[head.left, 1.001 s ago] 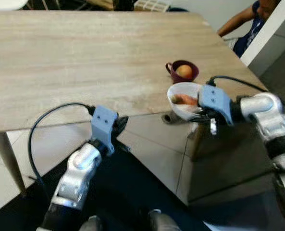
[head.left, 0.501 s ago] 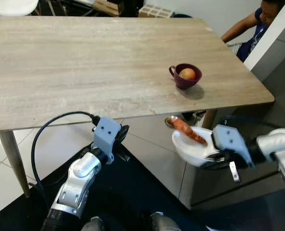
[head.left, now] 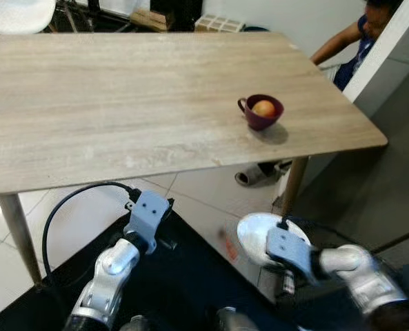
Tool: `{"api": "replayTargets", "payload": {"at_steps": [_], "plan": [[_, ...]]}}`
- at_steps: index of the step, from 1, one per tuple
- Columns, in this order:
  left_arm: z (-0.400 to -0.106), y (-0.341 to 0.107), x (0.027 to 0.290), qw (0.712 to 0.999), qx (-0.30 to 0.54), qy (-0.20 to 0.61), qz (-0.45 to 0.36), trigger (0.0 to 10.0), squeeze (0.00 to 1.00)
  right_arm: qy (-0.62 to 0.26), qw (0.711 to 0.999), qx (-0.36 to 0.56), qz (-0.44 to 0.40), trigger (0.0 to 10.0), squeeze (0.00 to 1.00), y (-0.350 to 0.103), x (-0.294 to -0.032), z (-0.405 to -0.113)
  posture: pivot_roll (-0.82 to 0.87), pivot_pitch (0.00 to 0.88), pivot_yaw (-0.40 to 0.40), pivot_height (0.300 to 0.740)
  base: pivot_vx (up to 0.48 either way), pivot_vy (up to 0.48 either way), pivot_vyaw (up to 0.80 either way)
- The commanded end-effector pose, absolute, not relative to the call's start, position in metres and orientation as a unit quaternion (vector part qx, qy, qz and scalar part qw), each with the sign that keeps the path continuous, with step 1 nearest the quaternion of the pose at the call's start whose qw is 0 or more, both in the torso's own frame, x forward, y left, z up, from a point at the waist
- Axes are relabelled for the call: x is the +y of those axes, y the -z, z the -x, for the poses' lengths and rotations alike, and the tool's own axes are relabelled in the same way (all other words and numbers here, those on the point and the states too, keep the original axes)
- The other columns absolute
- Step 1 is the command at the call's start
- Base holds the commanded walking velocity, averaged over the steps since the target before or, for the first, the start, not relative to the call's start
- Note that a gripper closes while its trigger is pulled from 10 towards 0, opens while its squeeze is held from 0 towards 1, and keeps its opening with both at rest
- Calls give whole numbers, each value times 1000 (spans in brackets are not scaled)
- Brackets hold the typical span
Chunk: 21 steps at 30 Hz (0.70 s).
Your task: Restocking fridge
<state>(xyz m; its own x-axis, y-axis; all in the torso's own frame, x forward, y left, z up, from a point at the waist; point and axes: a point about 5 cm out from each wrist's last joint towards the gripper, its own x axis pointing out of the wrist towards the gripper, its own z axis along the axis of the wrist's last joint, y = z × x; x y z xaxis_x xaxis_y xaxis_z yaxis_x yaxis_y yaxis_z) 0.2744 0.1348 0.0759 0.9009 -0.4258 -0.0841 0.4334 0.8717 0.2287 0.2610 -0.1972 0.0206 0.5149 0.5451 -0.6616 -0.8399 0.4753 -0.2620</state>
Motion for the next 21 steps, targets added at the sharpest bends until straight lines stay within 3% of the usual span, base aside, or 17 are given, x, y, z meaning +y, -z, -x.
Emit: {"api": "replayTargets", "payload": {"at_steps": [1,8,13,17,21], "plan": [[-267,-61,138,966,36,220,-131,10000,0,-387,833,275,284,10000,0,1,-197,-249,-101,139,-45,740,0,0,0],[-263,-50,140,967,47,211,-135,10000,0,-346,838,310,288,10000,0,33,-186,-229,-92,139,-44,740,0,0,0],[-265,-43,147,973,60,183,-127,10000,0,-262,864,347,255,10000,0,54,-183,-215,-84,135,-40,740,0,0,0],[-260,-8,167,981,126,93,-112,10000,0,-196,870,369,263,10000,0,63,-185,-210,-83,129,-33,740,0,0,0],[-251,8,170,976,160,80,-120,10000,0,-179,877,359,265,10000,0,61,-179,-217,-80,119,-33,740,0,0,0]]}}
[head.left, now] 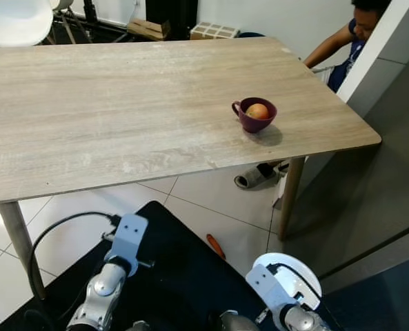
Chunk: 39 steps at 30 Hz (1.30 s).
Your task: Restocking fridge
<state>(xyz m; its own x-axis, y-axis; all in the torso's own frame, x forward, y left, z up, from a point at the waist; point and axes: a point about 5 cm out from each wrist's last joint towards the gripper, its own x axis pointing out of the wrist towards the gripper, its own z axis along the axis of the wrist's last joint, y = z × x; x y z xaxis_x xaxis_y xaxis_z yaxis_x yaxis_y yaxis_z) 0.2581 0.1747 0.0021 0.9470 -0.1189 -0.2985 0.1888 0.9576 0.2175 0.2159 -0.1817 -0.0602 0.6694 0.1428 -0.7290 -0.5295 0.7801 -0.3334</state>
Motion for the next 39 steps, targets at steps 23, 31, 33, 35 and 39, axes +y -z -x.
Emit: {"api": "replayTargets", "payload": {"at_steps": [23,31,33,35,39], "plan": [[-210,58,188,949,305,-37,-68,10000,0,-109,905,345,223,10000,0,56,-162,-232,-71,46,-50,740,0,0,0],[-211,58,189,948,307,-42,-76,10000,0,-107,903,345,232,10000,0,57,-170,-229,-66,13,-59,740,0,0,0],[-212,58,188,948,307,-44,-75,10000,0,-96,906,343,227,10000,0,55,-174,-232,-68,11,-59,740,0,0,0],[-213,57,188,948,305,-44,-76,10000,0,-80,916,324,221,10000,0,47,-179,-241,-66,5,-60,740,0,0,0],[-214,56,187,950,299,-31,-85,10000,0,-60,952,216,208,10000,0,5,-185,-286,-79,3,-53,740,0,0,0]]}}
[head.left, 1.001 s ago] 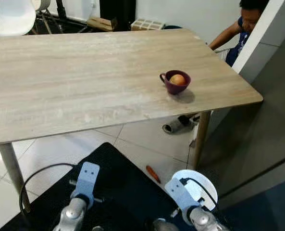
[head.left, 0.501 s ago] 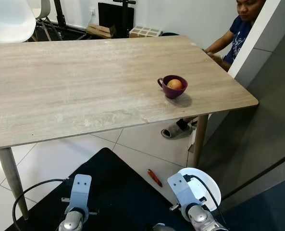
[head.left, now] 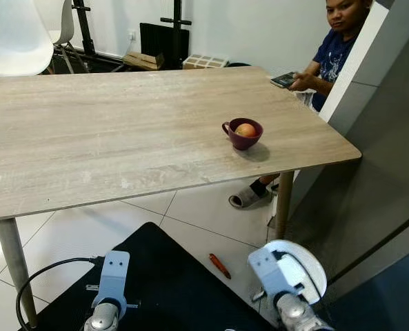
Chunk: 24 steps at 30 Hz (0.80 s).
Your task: Restocking fridge
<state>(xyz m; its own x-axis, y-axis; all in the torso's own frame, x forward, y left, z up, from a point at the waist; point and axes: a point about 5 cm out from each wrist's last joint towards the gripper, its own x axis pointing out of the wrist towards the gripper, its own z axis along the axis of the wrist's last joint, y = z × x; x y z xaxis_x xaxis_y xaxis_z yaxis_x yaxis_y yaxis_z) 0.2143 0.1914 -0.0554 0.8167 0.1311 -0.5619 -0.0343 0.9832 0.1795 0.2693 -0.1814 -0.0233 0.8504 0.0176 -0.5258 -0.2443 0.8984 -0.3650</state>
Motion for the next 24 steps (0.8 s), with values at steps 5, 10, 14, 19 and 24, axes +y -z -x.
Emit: {"api": "replayTargets", "payload": {"at_steps": [5,10,14,19,24], "plan": [[-214,56,187,950,299,-18,-92,10000,0,-81,967,125,205,10000,0,-39,-180,-323,-88,5,-45,740,0,0,0],[-214,56,186,950,299,-18,-90,10000,0,-135,964,46,225,10000,0,-82,-164,-352,-90,2,-50,740,0,0,0],[-215,56,185,951,296,-15,-91,10000,0,-157,953,-6,258,10000,0,-119,-148,-373,-87,3,-69,740,0,0,0],[-210,58,183,951,295,-14,-90,10000,0,-168,949,-37,265,10000,0,-137,-134,-381,-75,8,-93,740,0,0,0],[-203,62,182,949,301,-11,-90,10000,0,-258,929,-75,254,10000,0,-151,-103,-381,-80,18,-93,740,0,0,0]]}}
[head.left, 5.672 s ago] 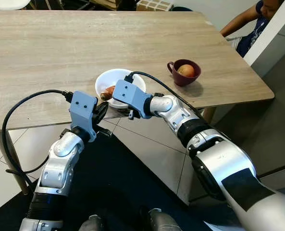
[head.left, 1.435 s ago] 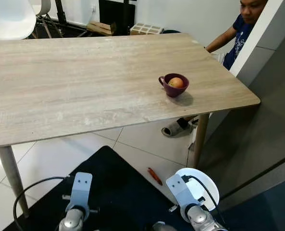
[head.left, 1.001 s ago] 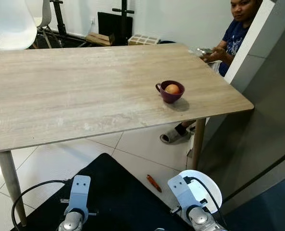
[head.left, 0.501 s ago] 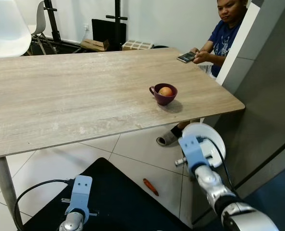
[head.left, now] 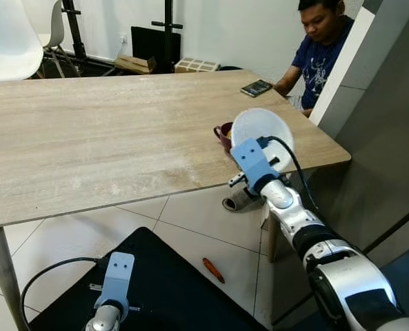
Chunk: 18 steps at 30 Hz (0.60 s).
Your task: Restocking fridge
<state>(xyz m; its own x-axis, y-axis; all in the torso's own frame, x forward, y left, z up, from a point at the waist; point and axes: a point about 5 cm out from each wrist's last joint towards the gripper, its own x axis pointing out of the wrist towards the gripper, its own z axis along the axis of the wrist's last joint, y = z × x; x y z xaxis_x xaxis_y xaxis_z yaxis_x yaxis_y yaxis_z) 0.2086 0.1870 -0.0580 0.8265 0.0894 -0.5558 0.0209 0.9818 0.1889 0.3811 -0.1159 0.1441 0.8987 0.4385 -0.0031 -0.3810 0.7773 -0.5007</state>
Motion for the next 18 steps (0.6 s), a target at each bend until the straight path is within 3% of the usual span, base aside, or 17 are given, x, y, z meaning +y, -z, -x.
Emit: {"api": "replayTargets", "payload": {"at_steps": [1,7,9,18], "plan": [[-202,62,182,949,302,-8,-91,10000,0,-288,920,-80,253,10000,0,-154,-94,-380,-85,29,-93,740,0,0,0],[-207,58,181,954,282,13,-102,10000,0,-368,887,-69,272,10000,0,-162,-64,-380,-86,58,-102,740,0,0,0],[-211,51,182,963,249,11,-103,10000,0,-407,861,-42,302,10000,0,-161,-53,-379,-75,90,-123,740,0,0,0],[-211,40,177,973,178,49,-140,10000,0,-428,839,-41,334,10000,0,-170,-39,-381,-52,138,-144,740,0,0,0]]}}
